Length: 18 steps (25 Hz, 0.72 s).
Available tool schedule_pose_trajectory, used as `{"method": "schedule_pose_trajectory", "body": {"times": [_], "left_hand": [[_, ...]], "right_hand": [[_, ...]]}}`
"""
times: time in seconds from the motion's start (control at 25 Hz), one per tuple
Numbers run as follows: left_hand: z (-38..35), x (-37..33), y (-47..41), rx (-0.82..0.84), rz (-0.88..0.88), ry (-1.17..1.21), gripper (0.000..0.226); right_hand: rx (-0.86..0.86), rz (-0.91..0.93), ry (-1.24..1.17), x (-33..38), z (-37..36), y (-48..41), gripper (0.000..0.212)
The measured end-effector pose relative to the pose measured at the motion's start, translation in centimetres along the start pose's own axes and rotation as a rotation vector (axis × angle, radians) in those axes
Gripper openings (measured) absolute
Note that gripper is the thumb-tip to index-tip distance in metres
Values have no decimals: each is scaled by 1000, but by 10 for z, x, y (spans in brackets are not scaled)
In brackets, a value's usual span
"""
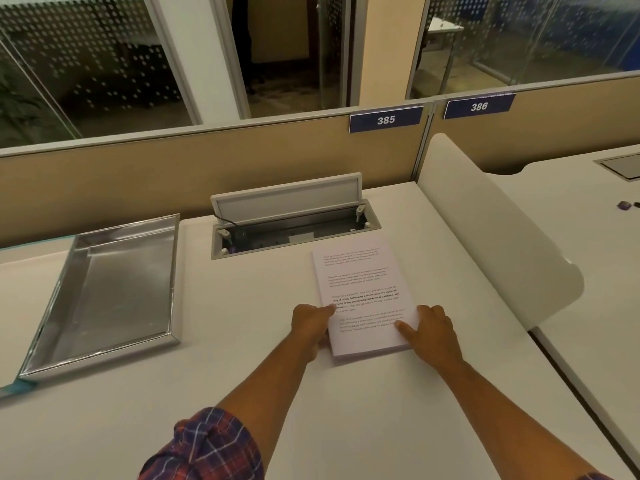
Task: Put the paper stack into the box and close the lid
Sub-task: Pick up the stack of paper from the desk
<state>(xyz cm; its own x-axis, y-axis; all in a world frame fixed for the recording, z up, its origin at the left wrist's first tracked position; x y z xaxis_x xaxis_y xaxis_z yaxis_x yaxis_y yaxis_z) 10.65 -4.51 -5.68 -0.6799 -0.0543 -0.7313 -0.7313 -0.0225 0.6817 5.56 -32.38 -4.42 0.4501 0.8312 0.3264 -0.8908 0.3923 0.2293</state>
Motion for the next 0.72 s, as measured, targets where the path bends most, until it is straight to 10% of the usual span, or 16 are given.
{"method": "schedule_pose_trajectory", "body": {"times": [0.72], "left_hand": [[-24, -13, -6, -15, -100, 63, 7]], "right_hand": [[-62, 17, -64, -16, -13, -8, 70]]}}
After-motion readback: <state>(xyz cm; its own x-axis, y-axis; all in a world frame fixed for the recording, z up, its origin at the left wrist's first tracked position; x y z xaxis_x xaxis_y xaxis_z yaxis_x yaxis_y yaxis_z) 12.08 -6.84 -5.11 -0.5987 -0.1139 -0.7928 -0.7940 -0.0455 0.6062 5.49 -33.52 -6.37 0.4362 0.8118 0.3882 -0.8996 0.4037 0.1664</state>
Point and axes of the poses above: each hand's wrist, its own y-axis away from the middle knuckle, its own z-axis out of the back of the hand, x = y × z, the point moved 9 cm from there along -y, towards the middle knuckle, and after that the axes turned 4 degrees about y, right-handed, at the moved point
